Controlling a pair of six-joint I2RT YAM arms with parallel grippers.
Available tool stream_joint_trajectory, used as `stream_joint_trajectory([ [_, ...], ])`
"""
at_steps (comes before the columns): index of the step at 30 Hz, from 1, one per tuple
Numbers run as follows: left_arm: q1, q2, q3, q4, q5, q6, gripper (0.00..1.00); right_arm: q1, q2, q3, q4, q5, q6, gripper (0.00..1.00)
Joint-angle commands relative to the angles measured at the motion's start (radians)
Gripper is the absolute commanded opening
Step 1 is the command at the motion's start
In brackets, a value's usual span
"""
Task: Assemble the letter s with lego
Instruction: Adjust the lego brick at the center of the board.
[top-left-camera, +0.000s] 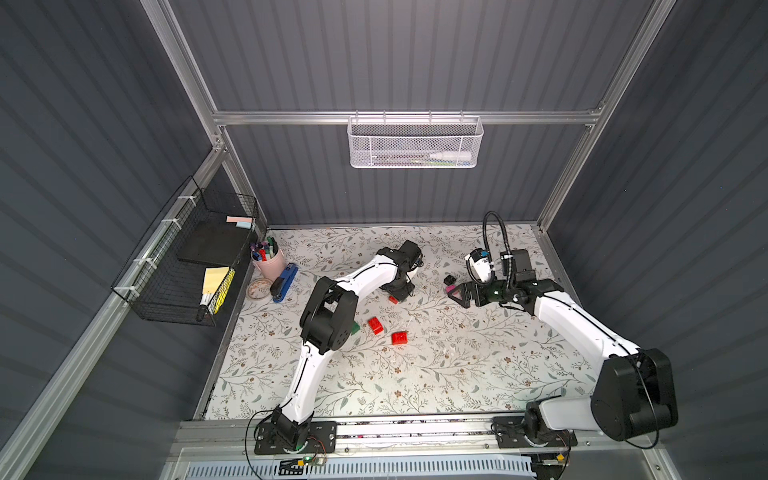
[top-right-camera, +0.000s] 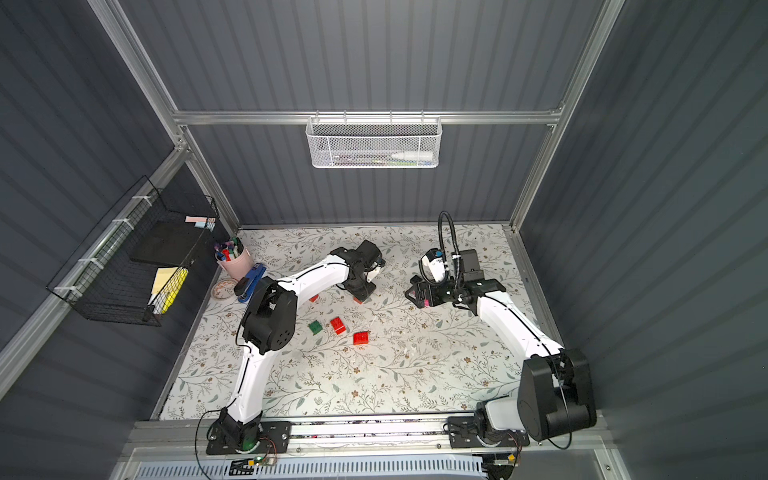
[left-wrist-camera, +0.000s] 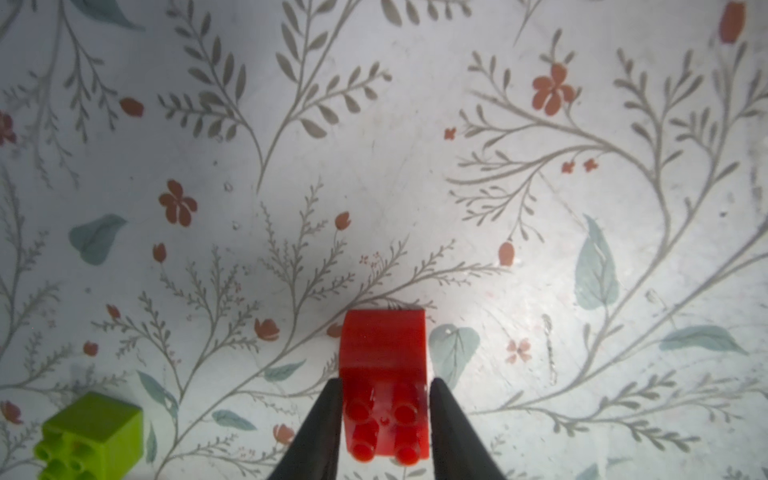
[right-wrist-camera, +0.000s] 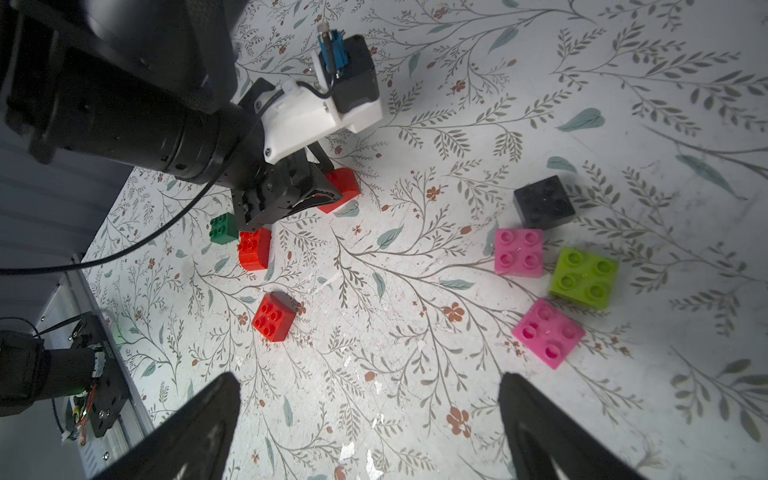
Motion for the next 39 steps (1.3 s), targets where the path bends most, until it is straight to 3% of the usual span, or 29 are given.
stream_joint_trajectory([
  [1, -0.006, 0.033, 0.025, -0.066, -0.017, -0.053, 0.41, -0.004, -0.01, -0.005, 0.001, -0.007, -0.012, 0.99],
  [6, -0.006, 0.046, 0.033, -0.073, -0.016, -0.068, 0.44, -0.01, -0.01, -0.011, 0.002, -0.016, -0.013, 0.99],
  [11, -0.005, 0.059, 0.031, -0.08, -0.008, -0.089, 0.38, -0.021, -0.009, -0.015, 0.003, -0.029, -0.016, 0.99],
  [17, -0.006, 0.055, 0.054, -0.11, -0.042, -0.169, 0.21, -0.03, -0.01, -0.015, 0.012, -0.033, -0.007, 0.99],
  [18, -0.006, 0.06, 0.066, -0.124, -0.061, -0.21, 0.14, -0.031, -0.008, -0.015, 0.014, -0.033, -0.004, 0.99],
  [21, -0.005, 0.07, 0.099, -0.165, -0.116, -0.374, 0.17, -0.035, -0.002, -0.009, 0.019, -0.044, 0.012, 0.99],
  [26, -0.006, -0.011, -0.027, -0.042, -0.062, -0.616, 0.19, -0.039, -0.003, -0.009, 0.024, -0.064, 0.027, 0.99],
  [28, -0.007, 0.009, -0.005, -0.075, -0.054, -0.708, 0.16, -0.039, 0.001, -0.012, 0.031, -0.069, 0.035, 0.99],
  [36, -0.01, 0.057, 0.035, -0.185, -0.097, -1.111, 0.22, -0.041, 0.022, -0.017, 0.065, -0.111, 0.066, 0.99],
  [39, -0.017, 0.11, 0.126, -0.304, -0.152, -1.232, 0.24, -0.041, 0.024, -0.02, 0.074, -0.113, 0.073, 0.99],
])
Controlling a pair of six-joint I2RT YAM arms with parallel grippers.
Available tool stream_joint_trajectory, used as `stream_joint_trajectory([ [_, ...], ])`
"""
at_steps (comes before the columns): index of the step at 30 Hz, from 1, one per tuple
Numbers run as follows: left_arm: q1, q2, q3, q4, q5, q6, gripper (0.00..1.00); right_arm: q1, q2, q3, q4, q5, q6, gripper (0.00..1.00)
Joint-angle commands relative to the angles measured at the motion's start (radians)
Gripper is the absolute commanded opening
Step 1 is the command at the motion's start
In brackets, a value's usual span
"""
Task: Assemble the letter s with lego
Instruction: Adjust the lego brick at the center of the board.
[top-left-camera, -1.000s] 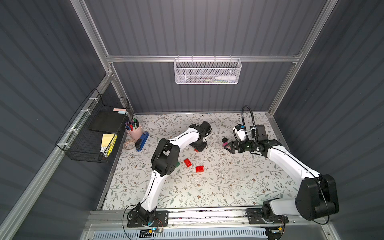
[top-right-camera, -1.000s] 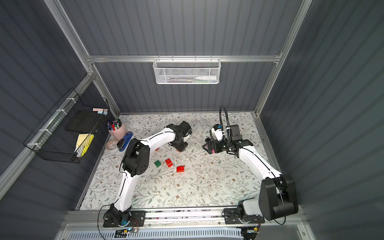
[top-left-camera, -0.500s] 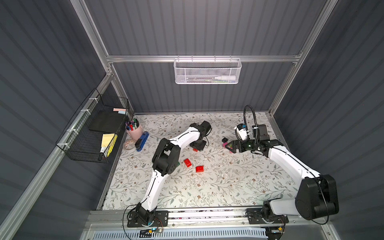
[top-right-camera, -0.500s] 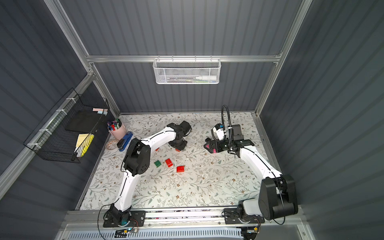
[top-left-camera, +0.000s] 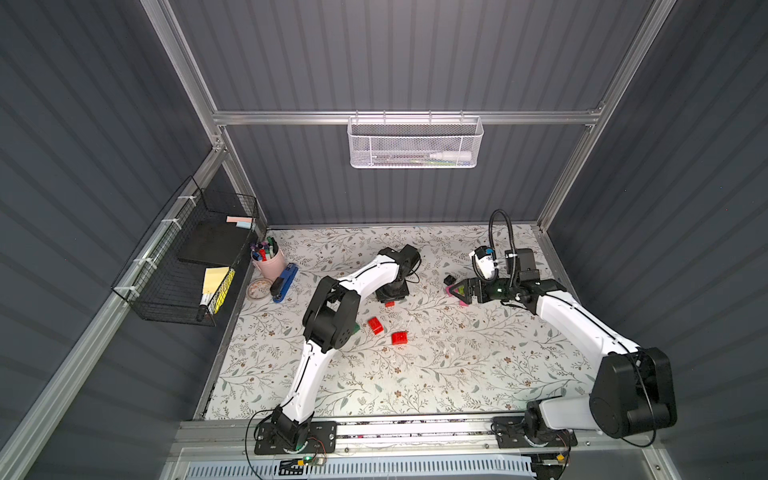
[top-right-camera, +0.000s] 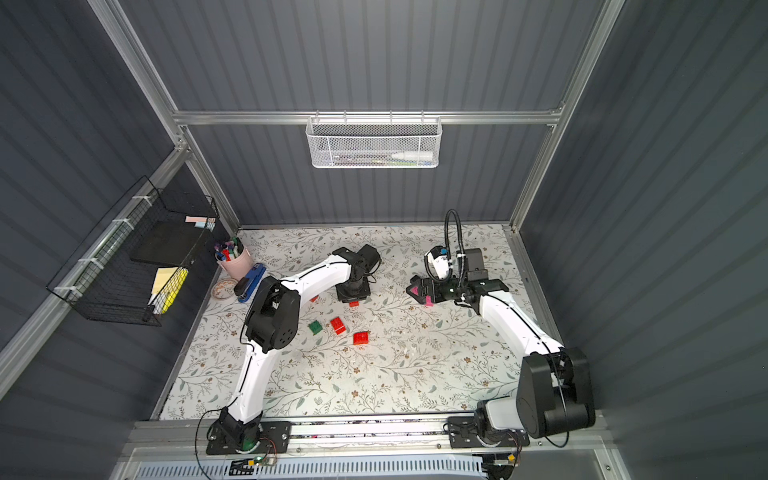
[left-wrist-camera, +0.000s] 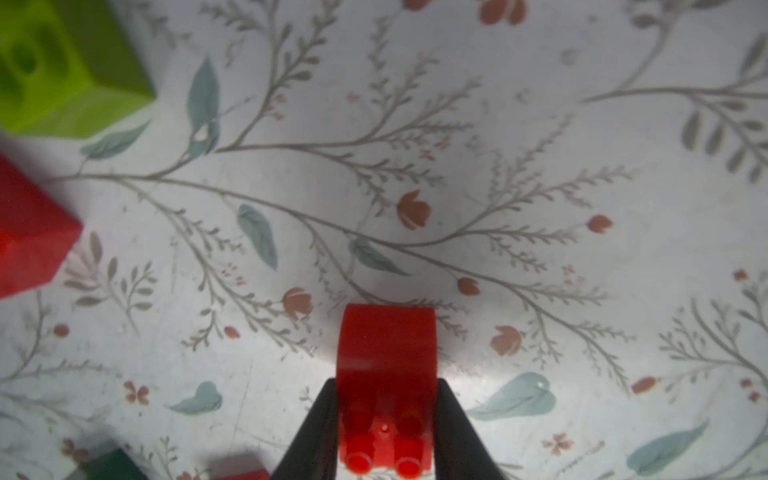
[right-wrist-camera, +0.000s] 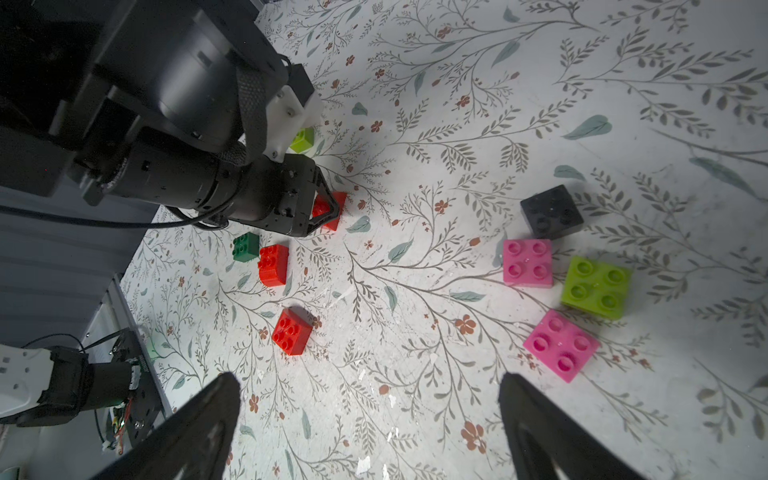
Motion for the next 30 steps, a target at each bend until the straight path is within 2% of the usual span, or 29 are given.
stream_joint_trajectory([
  [1, -0.013, 0.075, 0.095, -0.162, -0.065, -0.244, 0.25, -0.002, 0.017, -0.009, 0.022, -0.032, 0.012, 0.99],
  [4, -0.015, 0.083, 0.103, -0.165, -0.081, -0.339, 0.27, -0.002, 0.019, -0.008, 0.025, -0.04, 0.012, 0.99],
  [9, -0.015, 0.13, 0.163, -0.143, -0.07, -0.395, 0.34, -0.004, 0.017, -0.006, 0.026, -0.04, 0.01, 0.99],
  [12, -0.015, 0.144, 0.194, -0.124, -0.052, -0.406, 0.46, -0.003, 0.013, -0.008, 0.024, -0.042, 0.008, 0.99],
  [15, -0.015, 0.128, 0.196, -0.105, -0.054, -0.409, 0.53, -0.004, 0.01, -0.008, 0.02, -0.043, 0.006, 0.99],
  [16, -0.015, 0.122, 0.194, -0.103, -0.059, -0.407, 0.56, -0.004, 0.01, -0.009, 0.02, -0.043, 0.005, 0.99],
  [18, -0.014, 0.106, 0.187, -0.102, -0.061, -0.407, 0.76, -0.005, 0.008, -0.009, 0.019, -0.044, 0.003, 0.99],
  [19, -0.015, 0.094, 0.175, -0.09, -0.053, -0.412, 0.82, -0.005, 0.009, -0.012, 0.019, -0.042, 0.002, 0.99],
  [24, -0.024, 0.013, 0.054, 0.021, 0.015, -0.431, 0.83, -0.005, 0.006, -0.015, 0.019, -0.039, -0.001, 0.99],
  [30, -0.033, 0.018, 0.075, 0.072, 0.047, -0.435, 0.81, -0.005, 0.008, -0.016, 0.024, -0.045, 0.004, 0.99],
])
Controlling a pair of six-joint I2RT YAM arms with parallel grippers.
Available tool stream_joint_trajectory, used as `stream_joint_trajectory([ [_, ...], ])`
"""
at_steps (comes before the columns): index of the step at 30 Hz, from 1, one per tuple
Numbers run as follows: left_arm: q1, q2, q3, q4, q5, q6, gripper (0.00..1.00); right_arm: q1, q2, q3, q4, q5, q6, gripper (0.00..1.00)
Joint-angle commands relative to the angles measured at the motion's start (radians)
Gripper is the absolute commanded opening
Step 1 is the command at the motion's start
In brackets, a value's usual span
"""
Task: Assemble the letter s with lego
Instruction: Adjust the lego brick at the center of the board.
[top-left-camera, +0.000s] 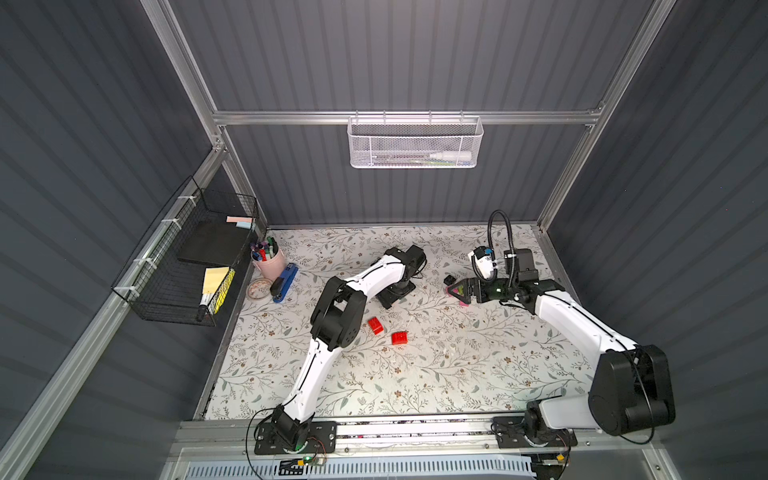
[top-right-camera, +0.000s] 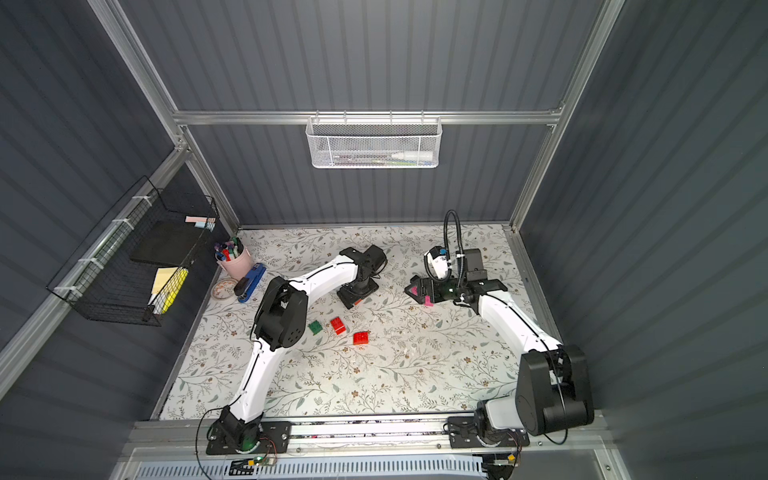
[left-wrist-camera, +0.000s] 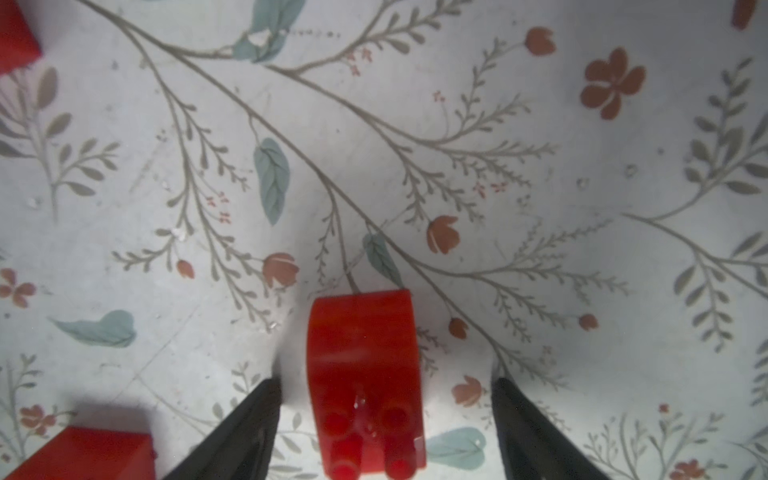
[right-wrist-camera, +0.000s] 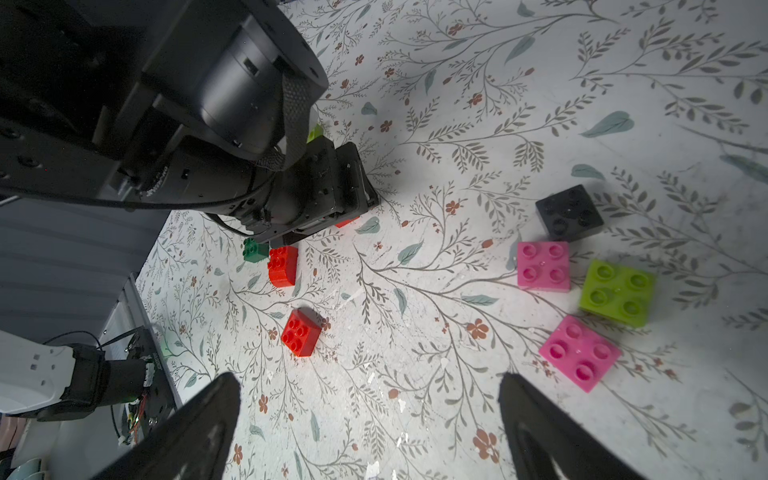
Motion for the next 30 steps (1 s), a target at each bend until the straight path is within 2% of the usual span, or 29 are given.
stream_joint_trajectory([
  [1, -0.014, -0.037, 0.007, 0.069, 0.047, -0.025, 0.81, -0.004, -0.006, -0.012, 0.008, -0.016, -0.007, 0.99],
  [10, -0.018, -0.023, 0.018, 0.15, 0.064, -0.035, 0.78, -0.004, -0.003, -0.011, 0.003, -0.011, -0.012, 0.99],
  [23, -0.016, -0.018, 0.05, 0.166, 0.07, 0.002, 0.78, -0.006, -0.005, -0.008, -0.007, -0.013, -0.022, 0.99],
  [27, -0.018, -0.054, 0.03, 0.152, 0.055, 0.021, 0.79, -0.007, -0.013, -0.005, -0.016, -0.013, -0.031, 0.99],
  [30, -0.018, -0.116, -0.031, 0.158, 0.051, 0.086, 0.81, -0.007, -0.02, -0.002, -0.023, -0.017, -0.039, 0.99],
])
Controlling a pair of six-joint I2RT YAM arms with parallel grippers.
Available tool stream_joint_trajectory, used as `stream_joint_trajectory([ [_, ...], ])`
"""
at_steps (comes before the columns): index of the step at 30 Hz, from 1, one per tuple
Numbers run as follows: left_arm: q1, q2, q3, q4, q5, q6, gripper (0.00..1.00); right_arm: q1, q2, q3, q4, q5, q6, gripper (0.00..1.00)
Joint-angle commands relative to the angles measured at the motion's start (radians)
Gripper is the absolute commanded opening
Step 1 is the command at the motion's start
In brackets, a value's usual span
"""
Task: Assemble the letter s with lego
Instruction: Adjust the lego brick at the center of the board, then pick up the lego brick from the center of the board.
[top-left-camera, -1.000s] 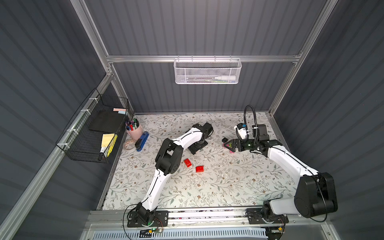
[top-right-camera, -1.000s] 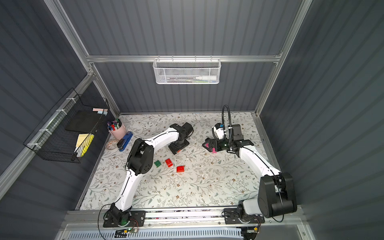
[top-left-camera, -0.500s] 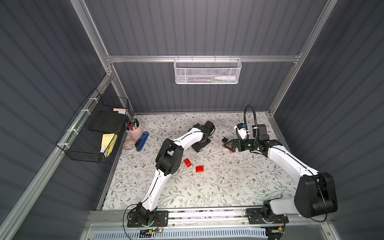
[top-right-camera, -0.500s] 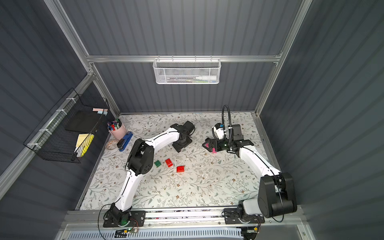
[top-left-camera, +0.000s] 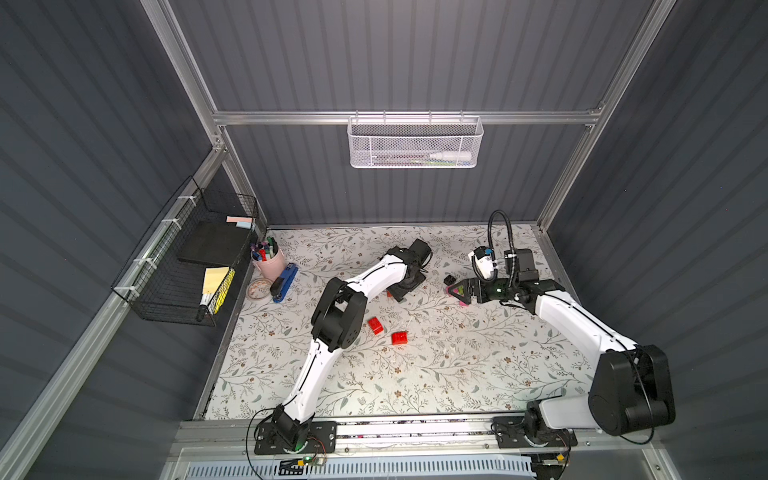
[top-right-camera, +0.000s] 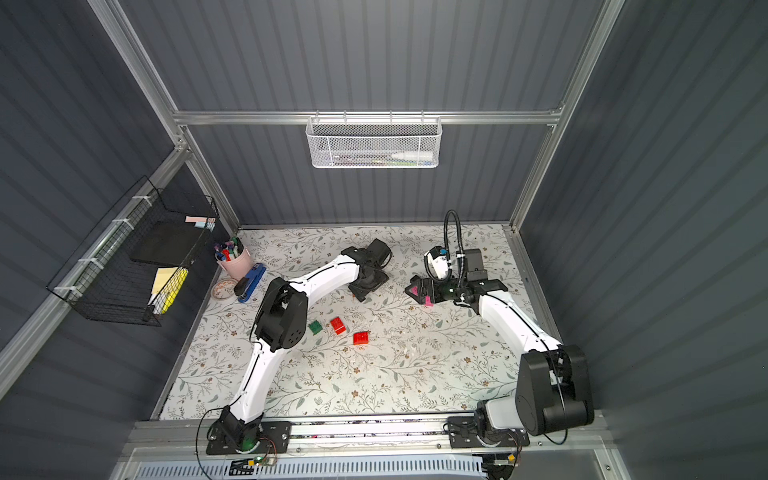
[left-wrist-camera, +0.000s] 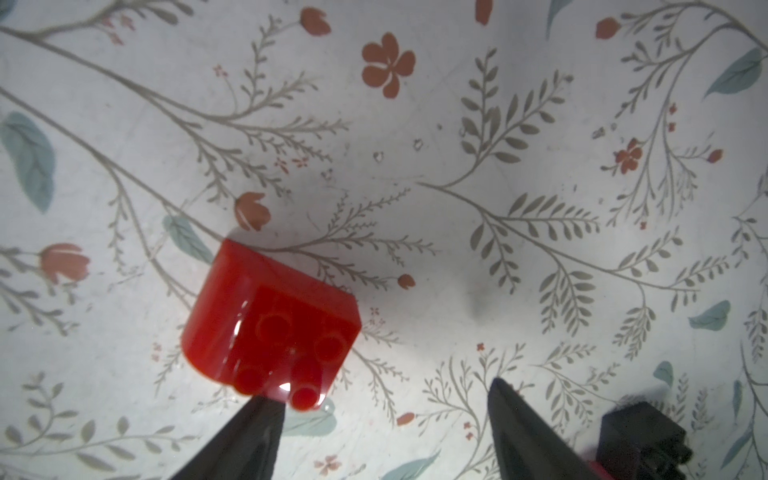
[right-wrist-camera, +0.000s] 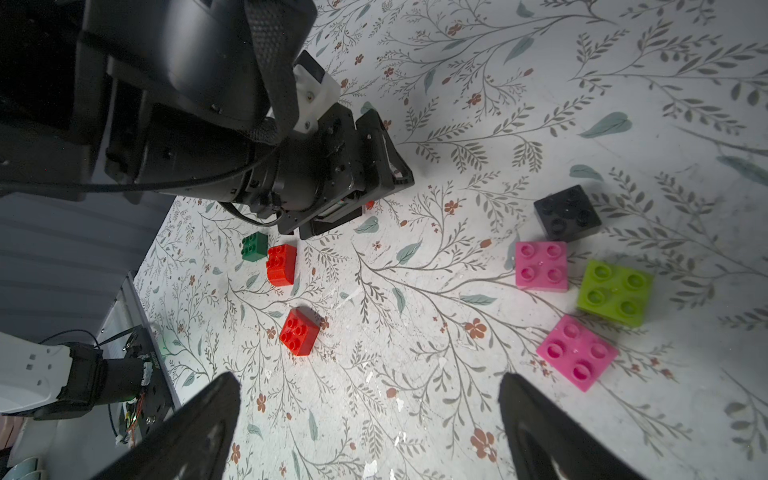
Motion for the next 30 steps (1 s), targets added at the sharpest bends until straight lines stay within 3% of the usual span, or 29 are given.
stream_joint_trajectory([
  [1, -0.006, -0.125, -0.059, -0.018, -0.016, 0.111, 0.82, -0.004, -0.022, -0.001, -0.022, -0.022, -0.033, 0.99],
  [10, 0.003, -0.349, -0.216, -0.114, -0.01, 0.657, 0.86, 0.017, -0.023, 0.015, -0.045, -0.073, -0.061, 0.99],
  [15, 0.003, -0.412, -0.288, -0.261, -0.043, 0.665, 0.86, 0.054, -0.022, 0.029, -0.061, -0.061, -0.062, 0.99],
  [20, 0.045, -0.494, -0.426, -0.219, -0.036, 0.666, 0.86, 0.098, -0.018, 0.042, -0.066, -0.044, -0.06, 0.99],
  [23, 0.064, -0.524, -0.477, -0.171, -0.054, 0.737, 0.86, 0.114, -0.012, 0.051, -0.071, -0.037, -0.059, 0.99],
  [30, 0.201, -0.516, -0.539, -0.086, -0.03, 0.838, 0.85, 0.137, 0.01, 0.076, -0.073, -0.026, -0.055, 0.99],
])
